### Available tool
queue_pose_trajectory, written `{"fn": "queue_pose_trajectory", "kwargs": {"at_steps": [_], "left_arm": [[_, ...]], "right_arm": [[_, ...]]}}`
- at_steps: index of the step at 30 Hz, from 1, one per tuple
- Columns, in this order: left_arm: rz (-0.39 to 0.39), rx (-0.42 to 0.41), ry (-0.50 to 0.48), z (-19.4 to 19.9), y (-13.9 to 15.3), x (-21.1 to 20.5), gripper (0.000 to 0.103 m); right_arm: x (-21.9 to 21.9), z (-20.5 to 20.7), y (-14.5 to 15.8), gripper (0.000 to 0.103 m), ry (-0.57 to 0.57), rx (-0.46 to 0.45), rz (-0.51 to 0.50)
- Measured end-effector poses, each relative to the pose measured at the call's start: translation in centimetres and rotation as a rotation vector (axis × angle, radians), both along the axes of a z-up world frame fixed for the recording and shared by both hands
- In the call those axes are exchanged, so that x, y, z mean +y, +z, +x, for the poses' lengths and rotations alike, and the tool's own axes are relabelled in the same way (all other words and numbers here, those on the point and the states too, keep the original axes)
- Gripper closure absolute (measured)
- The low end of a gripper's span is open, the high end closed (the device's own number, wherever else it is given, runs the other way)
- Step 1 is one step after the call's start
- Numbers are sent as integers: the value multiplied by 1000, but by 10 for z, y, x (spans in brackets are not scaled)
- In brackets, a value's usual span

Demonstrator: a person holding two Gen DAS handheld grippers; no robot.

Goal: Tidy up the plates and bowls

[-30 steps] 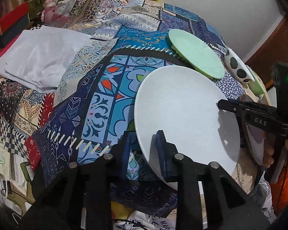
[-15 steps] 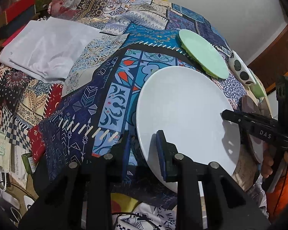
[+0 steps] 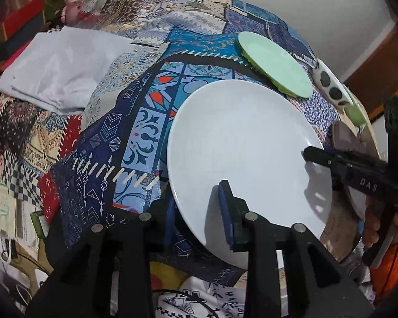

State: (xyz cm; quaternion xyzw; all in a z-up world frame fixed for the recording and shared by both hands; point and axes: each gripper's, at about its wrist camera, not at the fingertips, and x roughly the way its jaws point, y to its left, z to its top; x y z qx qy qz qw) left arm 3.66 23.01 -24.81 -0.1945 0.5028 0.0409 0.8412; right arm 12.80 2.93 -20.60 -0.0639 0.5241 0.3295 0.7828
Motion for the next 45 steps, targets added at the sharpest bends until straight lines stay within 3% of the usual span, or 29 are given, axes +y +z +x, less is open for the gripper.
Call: {"fn": "queue_pose_trajectory", "kwargs": {"at_steps": [14, 28, 36, 45], "left_arm": [[54, -62, -2, 1, 28, -15, 72], [65, -156, -102, 20, 71, -64, 72], [76, -180, -183, 30, 84, -107, 72], [65, -152, -243, 44, 75, -143, 72]], "right_arm": [[-31, -8, 31, 83, -47, -77, 71], [-91, -16, 66, 83, -163, -156, 98], [-131, -18, 68, 83, -237, -158, 107], [-164, -22, 56, 83, -286, -128, 96]]}}
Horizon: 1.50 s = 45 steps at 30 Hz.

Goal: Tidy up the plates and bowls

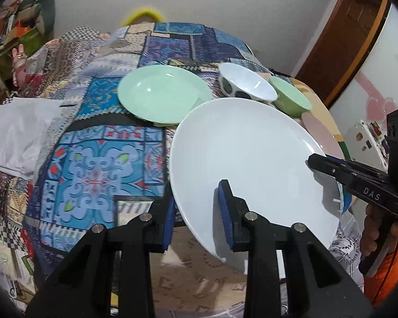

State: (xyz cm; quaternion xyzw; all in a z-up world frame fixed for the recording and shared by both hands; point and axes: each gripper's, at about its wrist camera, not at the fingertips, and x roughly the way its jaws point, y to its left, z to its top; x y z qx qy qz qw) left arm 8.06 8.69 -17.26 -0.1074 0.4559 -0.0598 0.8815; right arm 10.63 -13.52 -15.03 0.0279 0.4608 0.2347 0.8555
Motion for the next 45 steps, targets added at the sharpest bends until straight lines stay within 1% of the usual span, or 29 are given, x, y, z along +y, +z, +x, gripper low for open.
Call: {"fn": "queue_pose_trajectory", "kwargs": {"at_steps": [3, 14, 20, 25, 29, 35, 40, 44, 45], "left_arm": [[-10, 24, -8, 4, -7, -9, 72], [12, 89, -36, 22, -34, -32, 72], [25, 107, -60, 32, -42, -40, 72], [37, 113, -65, 44, -48, -47, 72], [16, 128, -58, 51, -52, -46, 72], [6, 140, -59, 59, -56, -50, 71], [19, 142, -64, 61, -58, -55, 70], [16, 151, -74, 60, -61, -58, 71], [22, 149, -75, 59, -61, -59, 71]], "right_arm": [[-7, 0, -7, 83, -8, 19, 2], [-27, 7, -31, 83, -38, 84, 17], [-35, 11, -39, 83, -61, 109, 27], [-40, 12, -38, 83, -65, 107, 36], [-42, 13, -37, 83, -70, 104, 34], [-46, 13, -34, 82, -80, 95, 29], [-49, 12, -30, 80, -79, 90, 26], [-49, 12, -28, 80, -83, 83, 10], [-49, 12, -28, 80, -91, 76, -13]]}}
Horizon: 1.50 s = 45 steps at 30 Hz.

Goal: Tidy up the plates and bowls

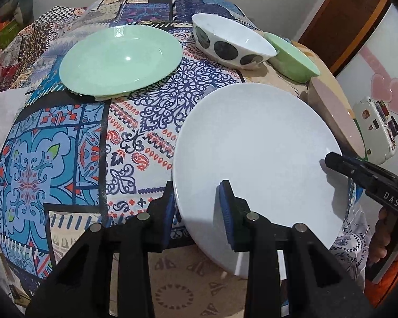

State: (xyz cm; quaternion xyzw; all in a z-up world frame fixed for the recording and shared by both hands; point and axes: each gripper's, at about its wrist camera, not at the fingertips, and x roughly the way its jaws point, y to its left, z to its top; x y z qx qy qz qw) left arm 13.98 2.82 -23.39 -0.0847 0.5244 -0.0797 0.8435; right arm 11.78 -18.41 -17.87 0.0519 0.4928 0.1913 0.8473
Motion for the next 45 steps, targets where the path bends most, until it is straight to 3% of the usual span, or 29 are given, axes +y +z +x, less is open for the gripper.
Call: {"fn": "queue_pose_trajectory", "kwargs": {"at_steps": [13, 18, 22, 26, 30, 32, 45], "left_arm": [[27, -39, 32, -19, 16, 12, 71], [46, -103, 67, -26, 37, 24, 60], [66, -175, 102, -29, 60, 38, 51], [112, -252, 125, -26, 83, 50, 36], [151, -315, 160, -19, 100, 68, 14], [154, -336, 171, -15, 105, 77, 9], [163, -274, 203, 45, 75, 133, 7]], "right_arm": [[5, -6, 21, 78, 28, -57, -21], [21, -3, 41, 69, 55, -116, -3], [38, 3, 54, 55, 76, -160, 17], [54, 15, 61, 42, 85, -184, 42], [78, 30, 61, 41, 109, -191, 35], [87, 34, 61, 41, 117, -190, 26], [142, 85, 32, 41, 128, -108, 37]]}}
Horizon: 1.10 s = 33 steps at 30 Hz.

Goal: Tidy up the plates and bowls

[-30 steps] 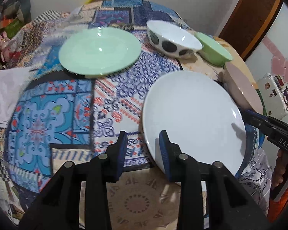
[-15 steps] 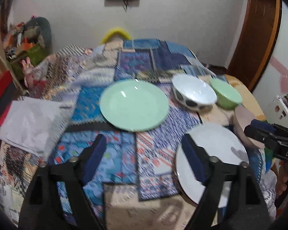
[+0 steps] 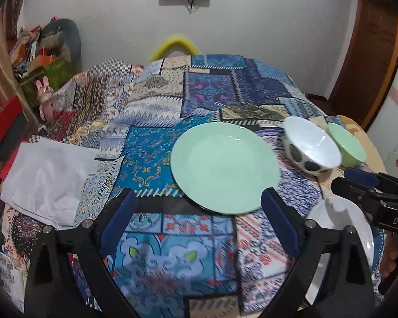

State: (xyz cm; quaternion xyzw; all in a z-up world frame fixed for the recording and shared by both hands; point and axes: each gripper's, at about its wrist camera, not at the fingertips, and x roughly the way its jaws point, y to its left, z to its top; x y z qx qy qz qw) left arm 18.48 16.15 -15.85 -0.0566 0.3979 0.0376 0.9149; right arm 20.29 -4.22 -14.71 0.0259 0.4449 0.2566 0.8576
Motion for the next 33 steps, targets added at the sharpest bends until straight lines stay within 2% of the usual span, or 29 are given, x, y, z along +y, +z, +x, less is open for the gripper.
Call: {"fn": "queue_pose_trajectory", "kwargs": {"at_steps": [7, 11, 13, 17, 19, 21, 25, 28, 29, 33], "left_arm": [[-34, 69, 24, 42, -32, 36, 7], [-62, 116, 11, 61, -55, 45, 8], [-77, 129, 3, 70, -63, 48, 14], [-88, 157, 5, 86, -76, 53, 34], [-97, 172, 1, 92, -82, 55, 42], [-114, 188, -4, 98, -89, 58, 56], [-108, 176, -24, 105, -91, 57, 64], [-123, 176, -49, 110, -90, 55, 73], [-125, 179, -53, 111, -90, 54, 82], [-124, 189, -51, 109, -89, 53, 82]], "right_arm": [[25, 16, -21, 41, 35, 39, -99], [30, 25, -33, 54, 28, 60, -140], [33, 30, -39, 57, 27, 76, -150], [38, 35, -48, 69, 39, 101, -180], [39, 37, -51, 70, 39, 100, -189], [39, 39, -52, 71, 34, 94, -187], [41, 45, -56, 74, 25, 94, -186], [41, 47, -55, 78, 22, 87, -191], [41, 48, -55, 79, 24, 90, -186], [35, 48, -55, 84, 39, 119, -140]]}}
